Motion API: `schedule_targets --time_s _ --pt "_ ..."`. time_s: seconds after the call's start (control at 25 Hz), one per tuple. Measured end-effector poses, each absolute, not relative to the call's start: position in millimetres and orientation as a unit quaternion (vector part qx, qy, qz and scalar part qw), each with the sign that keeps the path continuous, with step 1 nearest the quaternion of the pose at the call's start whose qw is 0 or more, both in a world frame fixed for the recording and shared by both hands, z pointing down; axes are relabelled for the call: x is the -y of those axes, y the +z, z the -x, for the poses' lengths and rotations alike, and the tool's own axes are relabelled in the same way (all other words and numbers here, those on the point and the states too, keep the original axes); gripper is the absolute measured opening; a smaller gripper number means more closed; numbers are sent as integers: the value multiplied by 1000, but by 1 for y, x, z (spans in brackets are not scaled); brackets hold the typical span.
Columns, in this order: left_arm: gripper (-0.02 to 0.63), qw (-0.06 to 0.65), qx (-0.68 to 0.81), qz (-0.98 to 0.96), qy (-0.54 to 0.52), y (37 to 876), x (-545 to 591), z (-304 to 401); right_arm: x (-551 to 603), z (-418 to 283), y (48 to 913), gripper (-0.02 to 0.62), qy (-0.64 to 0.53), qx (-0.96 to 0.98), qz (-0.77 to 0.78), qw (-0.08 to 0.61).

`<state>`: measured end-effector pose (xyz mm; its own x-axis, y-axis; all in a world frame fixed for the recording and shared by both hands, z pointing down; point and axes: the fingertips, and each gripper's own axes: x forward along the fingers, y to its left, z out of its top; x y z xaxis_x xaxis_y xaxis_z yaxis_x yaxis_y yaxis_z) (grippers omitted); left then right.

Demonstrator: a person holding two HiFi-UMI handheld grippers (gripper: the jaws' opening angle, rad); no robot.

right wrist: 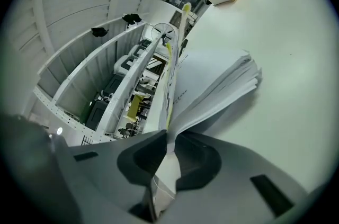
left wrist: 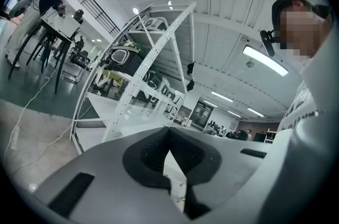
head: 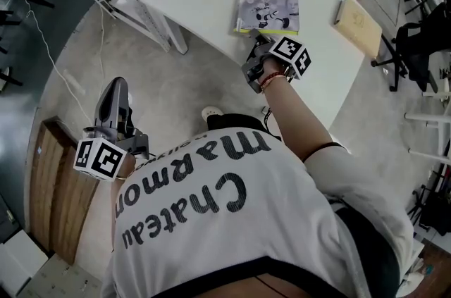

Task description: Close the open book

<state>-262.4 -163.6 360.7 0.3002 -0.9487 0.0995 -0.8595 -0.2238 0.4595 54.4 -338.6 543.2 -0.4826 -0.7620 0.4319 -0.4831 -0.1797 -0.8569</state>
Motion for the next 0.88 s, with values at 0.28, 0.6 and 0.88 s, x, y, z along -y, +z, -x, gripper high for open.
schedule_targets --time_s 0.28,0.6,0.88 --pt "23 222 579 -778 -99 362 167 257 339 -54 543 61 -599 -626 480 140" --pt "23 225 578 -779 -96 365 168 255 338 -55 545 61 -625 -607 457 178" --pt "23 227 578 -778 -94 368 170 256 338 -54 546 63 -647 -585 444 204"
